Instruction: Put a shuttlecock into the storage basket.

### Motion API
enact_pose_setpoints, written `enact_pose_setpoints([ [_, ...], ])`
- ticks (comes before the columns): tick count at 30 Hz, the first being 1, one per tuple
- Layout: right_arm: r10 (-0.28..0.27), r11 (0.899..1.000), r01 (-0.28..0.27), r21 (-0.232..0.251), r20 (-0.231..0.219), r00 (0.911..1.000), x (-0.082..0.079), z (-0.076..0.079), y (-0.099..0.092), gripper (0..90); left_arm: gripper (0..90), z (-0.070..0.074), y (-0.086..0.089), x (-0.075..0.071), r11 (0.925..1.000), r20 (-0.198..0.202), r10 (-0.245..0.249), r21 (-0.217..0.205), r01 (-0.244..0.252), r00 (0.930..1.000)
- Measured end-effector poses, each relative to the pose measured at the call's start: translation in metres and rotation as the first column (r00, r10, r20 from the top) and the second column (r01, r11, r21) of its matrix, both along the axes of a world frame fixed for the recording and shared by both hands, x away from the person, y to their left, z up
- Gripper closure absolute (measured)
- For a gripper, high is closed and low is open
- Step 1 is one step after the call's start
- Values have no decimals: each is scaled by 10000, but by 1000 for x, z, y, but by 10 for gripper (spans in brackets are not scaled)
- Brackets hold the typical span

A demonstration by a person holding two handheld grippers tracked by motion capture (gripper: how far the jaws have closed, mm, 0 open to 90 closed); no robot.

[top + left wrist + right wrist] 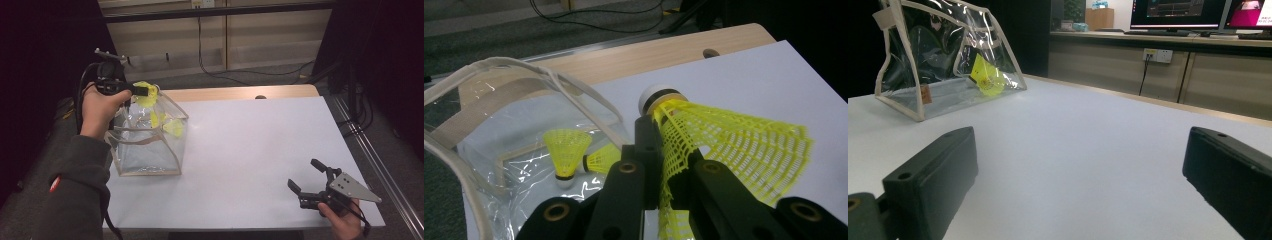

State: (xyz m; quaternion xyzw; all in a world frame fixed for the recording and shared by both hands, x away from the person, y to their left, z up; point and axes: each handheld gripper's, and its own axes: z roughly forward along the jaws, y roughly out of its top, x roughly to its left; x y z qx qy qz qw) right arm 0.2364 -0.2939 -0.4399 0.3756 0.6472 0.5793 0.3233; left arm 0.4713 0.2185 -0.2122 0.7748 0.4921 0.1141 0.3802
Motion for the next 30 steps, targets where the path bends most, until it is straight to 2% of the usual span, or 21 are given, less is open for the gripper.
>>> enact_pose_setpoints([
  [30,-12,10000,12,15,-9,10000,0,0,0,13,871,0,14,-2,9992,17,303,245,-303,9995],
])
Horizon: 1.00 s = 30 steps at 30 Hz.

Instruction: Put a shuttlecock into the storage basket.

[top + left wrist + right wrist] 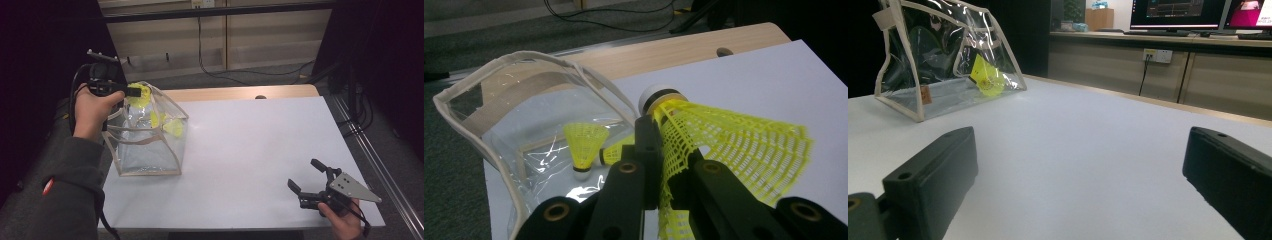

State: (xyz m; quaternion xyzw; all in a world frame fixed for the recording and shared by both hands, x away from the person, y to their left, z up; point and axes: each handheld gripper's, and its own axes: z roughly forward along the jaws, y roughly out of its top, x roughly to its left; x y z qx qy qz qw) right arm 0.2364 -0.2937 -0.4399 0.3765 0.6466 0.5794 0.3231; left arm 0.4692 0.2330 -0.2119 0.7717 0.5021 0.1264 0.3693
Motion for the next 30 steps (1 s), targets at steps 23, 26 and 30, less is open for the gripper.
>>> enact_pose_setpoints([
  [23,5,10000,-4,4,-12,10000,0,0,0,13,871,-3,8,-1,9997,-30,188,173,-187,9998],
  [26,2,10000,-2,-4,-8,10000,0,0,0,13,871,-3,10,-1,9996,-47,195,212,-194,9998],
  [30,5,10000,-5,8,-15,10000,0,0,0,13,871,-5,11,-1,9994,-80,247,244,-245,9997],
])
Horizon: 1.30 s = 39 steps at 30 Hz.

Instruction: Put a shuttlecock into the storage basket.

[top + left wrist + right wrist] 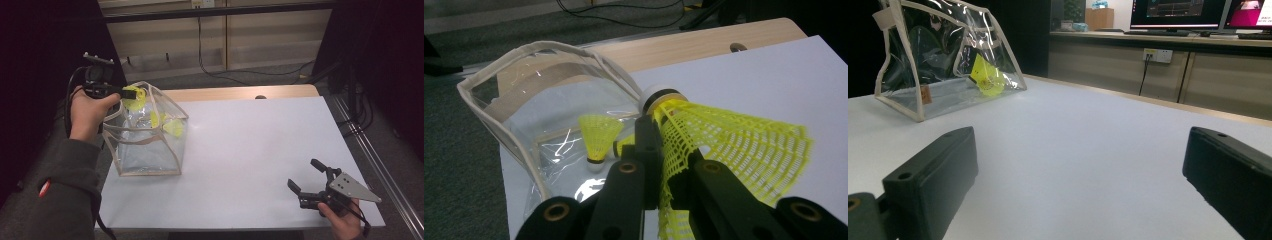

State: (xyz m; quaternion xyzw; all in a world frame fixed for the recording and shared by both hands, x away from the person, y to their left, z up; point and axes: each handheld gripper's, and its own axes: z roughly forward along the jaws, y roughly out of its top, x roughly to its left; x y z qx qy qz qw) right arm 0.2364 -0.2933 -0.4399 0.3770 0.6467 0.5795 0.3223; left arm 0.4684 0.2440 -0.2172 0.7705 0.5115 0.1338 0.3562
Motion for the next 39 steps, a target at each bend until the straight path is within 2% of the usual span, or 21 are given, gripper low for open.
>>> enact_pose_setpoints([
  [39,-14,10000,14,-24,3,10000,0,0,0,13,870,-21,5,2,9999,-261,137,30,-136,9996],
])
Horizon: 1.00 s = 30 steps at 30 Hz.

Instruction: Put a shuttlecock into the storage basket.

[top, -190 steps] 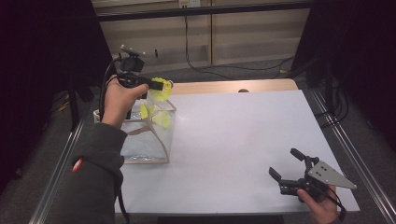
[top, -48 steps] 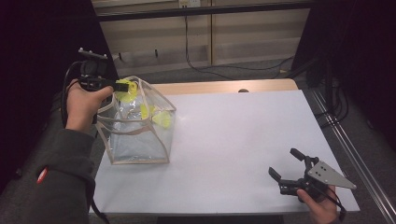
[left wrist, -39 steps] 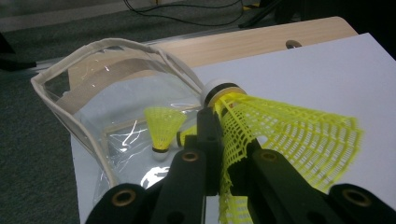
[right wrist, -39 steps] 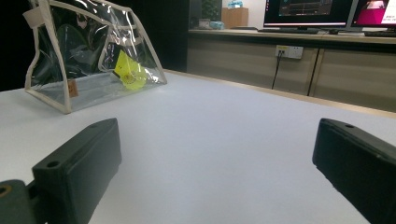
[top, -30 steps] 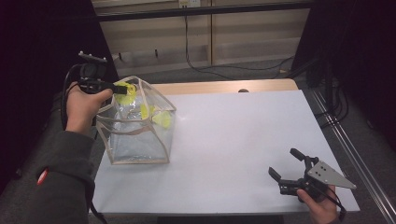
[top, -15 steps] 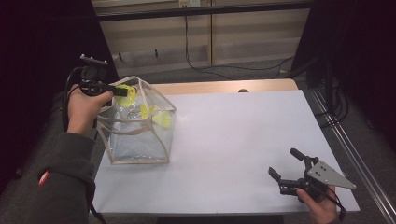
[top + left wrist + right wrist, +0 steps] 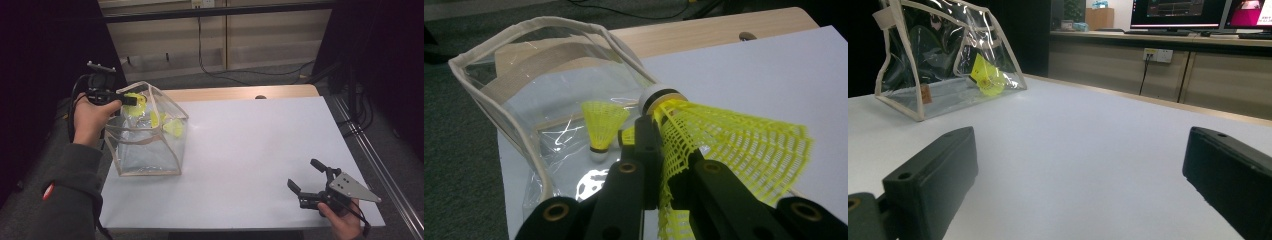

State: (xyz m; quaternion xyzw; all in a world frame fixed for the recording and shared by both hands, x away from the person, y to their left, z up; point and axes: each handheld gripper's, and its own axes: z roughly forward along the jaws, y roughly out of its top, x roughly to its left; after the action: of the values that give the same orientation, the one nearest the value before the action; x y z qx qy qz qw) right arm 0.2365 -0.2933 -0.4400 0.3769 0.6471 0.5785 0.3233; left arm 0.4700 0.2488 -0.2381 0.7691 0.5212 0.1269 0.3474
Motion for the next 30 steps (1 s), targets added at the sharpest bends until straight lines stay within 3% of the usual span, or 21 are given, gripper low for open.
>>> enact_pose_setpoints([
  [30,5,10000,-5,-26,13,10000,0,0,0,13,862,-20,2,1,10000,-301,47,-44,-48,9995],
])
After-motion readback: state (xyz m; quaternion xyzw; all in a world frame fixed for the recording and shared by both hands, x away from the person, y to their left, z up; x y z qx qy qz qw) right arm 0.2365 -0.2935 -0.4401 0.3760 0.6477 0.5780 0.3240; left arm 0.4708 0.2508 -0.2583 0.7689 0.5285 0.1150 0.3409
